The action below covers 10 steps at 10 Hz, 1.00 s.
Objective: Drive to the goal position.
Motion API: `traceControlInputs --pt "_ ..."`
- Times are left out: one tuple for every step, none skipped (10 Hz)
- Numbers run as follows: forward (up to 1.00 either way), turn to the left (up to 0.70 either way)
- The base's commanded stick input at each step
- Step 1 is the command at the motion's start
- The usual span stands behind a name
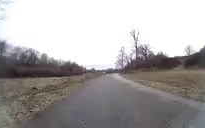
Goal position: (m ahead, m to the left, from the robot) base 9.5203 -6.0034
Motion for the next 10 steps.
traceControlInputs --pt "0.7 0.0" --pt "0.7 0.0" --pt "0.7 0.0" --pt "0.7 0.0" --pt "0.7 0.0" --pt "0.7 0.0" --pt "0.7 0.0" --pt "0.7 0.0" --pt "0.7 0.0" --pt "0.7 0.0"
